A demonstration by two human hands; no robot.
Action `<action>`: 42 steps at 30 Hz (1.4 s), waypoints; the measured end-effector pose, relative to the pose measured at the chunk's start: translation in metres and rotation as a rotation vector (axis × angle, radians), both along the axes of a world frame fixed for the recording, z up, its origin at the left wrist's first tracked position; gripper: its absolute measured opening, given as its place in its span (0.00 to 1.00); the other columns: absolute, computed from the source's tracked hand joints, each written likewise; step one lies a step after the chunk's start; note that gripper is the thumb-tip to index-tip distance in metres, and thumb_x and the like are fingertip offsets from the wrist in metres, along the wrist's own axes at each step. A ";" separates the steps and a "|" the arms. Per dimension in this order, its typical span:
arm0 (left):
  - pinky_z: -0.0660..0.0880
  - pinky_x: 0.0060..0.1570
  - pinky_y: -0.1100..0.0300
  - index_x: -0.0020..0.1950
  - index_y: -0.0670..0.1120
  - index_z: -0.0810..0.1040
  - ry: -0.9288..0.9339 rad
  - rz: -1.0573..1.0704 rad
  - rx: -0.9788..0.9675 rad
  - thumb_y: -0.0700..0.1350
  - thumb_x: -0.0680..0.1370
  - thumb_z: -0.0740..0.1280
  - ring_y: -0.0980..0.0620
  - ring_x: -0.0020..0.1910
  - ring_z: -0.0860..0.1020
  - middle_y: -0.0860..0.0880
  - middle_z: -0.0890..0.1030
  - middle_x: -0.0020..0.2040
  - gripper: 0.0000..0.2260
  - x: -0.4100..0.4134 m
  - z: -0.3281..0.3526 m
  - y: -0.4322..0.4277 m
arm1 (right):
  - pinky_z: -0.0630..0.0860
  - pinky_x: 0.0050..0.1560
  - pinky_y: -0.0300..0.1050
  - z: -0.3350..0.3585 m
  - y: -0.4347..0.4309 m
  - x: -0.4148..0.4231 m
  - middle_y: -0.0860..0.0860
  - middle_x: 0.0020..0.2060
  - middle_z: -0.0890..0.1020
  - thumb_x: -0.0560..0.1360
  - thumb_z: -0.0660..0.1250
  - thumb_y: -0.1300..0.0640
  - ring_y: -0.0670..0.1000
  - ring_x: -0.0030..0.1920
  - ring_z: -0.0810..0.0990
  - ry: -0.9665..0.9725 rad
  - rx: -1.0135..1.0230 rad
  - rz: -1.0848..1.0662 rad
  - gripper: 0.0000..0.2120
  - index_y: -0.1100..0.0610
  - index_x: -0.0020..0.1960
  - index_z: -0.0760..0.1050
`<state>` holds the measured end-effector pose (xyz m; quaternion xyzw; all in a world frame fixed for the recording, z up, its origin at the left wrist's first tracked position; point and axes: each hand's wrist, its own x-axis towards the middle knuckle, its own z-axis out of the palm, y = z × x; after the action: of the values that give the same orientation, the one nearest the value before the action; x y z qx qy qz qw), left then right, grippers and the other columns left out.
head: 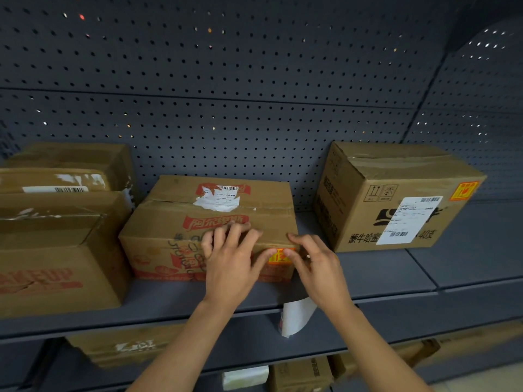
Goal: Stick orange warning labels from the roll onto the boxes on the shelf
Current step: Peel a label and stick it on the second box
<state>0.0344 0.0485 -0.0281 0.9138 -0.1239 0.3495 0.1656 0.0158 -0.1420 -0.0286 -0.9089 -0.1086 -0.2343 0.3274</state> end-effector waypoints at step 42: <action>0.54 0.76 0.40 0.78 0.50 0.64 0.373 0.172 -0.071 0.57 0.80 0.64 0.36 0.80 0.50 0.42 0.58 0.81 0.28 -0.054 0.024 0.072 | 0.70 0.63 0.46 0.070 0.016 0.077 0.51 0.69 0.71 0.80 0.66 0.53 0.53 0.66 0.72 0.467 0.525 -0.033 0.29 0.54 0.78 0.61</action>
<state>-0.0194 0.1205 -0.0039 0.9634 -0.0001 0.1915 0.1875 0.0928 -0.1263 0.0417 -0.8245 0.0477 -0.0453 0.5620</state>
